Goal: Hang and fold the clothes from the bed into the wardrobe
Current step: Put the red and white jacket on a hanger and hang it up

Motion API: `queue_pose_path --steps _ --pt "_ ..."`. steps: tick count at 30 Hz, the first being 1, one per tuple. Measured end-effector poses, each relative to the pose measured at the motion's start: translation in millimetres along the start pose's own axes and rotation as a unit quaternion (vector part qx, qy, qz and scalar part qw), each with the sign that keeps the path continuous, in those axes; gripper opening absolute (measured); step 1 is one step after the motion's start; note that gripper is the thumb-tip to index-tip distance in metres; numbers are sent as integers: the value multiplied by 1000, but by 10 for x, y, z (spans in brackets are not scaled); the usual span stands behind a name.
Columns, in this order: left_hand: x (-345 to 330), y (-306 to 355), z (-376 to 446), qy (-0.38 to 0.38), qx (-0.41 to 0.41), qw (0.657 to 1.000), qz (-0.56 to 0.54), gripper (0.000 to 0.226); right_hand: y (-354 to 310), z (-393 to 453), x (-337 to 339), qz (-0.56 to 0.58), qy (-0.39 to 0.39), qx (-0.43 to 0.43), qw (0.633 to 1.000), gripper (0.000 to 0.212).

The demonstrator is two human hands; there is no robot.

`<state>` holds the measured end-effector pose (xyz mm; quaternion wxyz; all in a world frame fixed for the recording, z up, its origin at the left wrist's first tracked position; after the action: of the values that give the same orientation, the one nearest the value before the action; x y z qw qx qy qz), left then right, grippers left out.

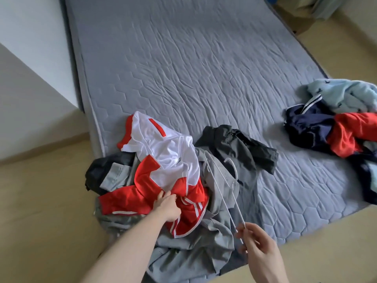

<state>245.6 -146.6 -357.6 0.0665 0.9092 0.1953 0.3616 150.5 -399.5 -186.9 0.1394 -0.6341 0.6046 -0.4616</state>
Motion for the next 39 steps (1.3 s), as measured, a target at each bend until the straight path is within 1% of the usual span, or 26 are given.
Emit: queue_pose_path --steps 1,2,3,4,5,6,7,9,11,12,14,15,17,19,20,22,23,24,25,28,30,32,34,36,37,39 --pt "5 -19 8 30 5 999 -44 47 28 25 -7 4 -1 -4 1000 37" --pt "58 -30 -56 83 14 991 -105 35 34 12 -1 6 -5 -9 1000 37" --pt "134 -50 -153 143 29 974 -171 21 31 -27 6 5 -8 -15 1000 37" --pt "246 -70 -290 205 45 950 -232 15 13 -78 20 8 -7 -18 1000 37" --pt "415 -75 -466 258 62 923 -280 18 -56 -147 56 17 -7 -19 1000 35" --pt "559 -90 -627 283 84 900 -320 22 -109 -208 82 26 -10 -21 999 32" --pt "707 -92 -798 289 103 881 -359 25 -177 -274 109 26 -16 -21 999 30" --pt "1043 -139 -1159 272 129 865 -401 27 -385 -432 181 19 -31 -7 999 30" --pt "1319 -249 -1476 246 133 881 -381 12 -594 -616 254 6 -51 11 999 34" --pt "1496 -317 -1693 234 126 885 -383 9 -730 -730 284 -7 -61 24 998 33" --pt "1743 -402 -2003 222 87 893 -382 23 -898 -897 324 -25 -73 38 996 30" --pt "1929 -435 -2264 234 65 892 -381 28 -1041 -1028 336 -36 -85 44 995 30" --pt "2296 -417 -2737 257 11 879 -402 33 -1317 -1234 345 -38 -102 68 992 31" --pt "2634 -332 -3209 266 -46 857 -438 42 -1553 -1390 347 -43 -118 97 987 27" --pt "2810 -298 -3444 264 -67 853 -446 44 -1685 -1460 335 -41 -127 115 984 21" --pt "3074 -256 -3844 253 -95 857 -439 40 -1906 -1588 310 -45 -143 146 978 3" --pt "3206 -247 -4074 257 -106 855 -438 38 -2021 -1683 279 -56 -154 166 972 5" --pt "3299 -260 -4253 258 -114 847 -451 37 -2143 -1791 248 -60 -162 190 966 10" --pt "3374 -300 -4435 260 -118 828 -482 35 -2271 -1948 202 -56 -168 213 961 12" --pt "3546 -395 -4804 270 -98 759 -585 29 -2603 -2464 2 -17 -185 243 952 20" --pt "3636 -362 -4959 257 -76 728 -631 26 -2711 -2761 -147 -10 -214 251 944 33" --pt "3685 -351 -5202 223 -86 698 -675 26 -2772 -3142 -303 -20 -230 267 936 51" --pt "3712 -307 -5441 180 -124 686 -694 29 -2888 -3485 -438 -4 -246 264 933 62" --pt "3739 -273 -5648 157 -169 691 -685 33 -3026 -3736 -564 38 -259 243 934 70" --pt "3769 -276 -5730 156 -189 691 -681 34 -3076 -3811 -611 50 -247 245 936 66" --pt "3843 -343 -5971 181 -223 688 -667 34 -3142 -3899 -602 18 -166 284 944 40"
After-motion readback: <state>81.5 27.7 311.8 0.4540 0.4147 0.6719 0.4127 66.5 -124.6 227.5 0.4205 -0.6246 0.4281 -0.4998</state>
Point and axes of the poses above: each hand's wrist, its own z-axis towards the middle knuckle, its own x-axis out of the back of the hand, y = z × x, the point moved 2 cm from there along z, towards the middle knuckle, and after that the axes turned 6 degrees about y, right-handed, at the moved point
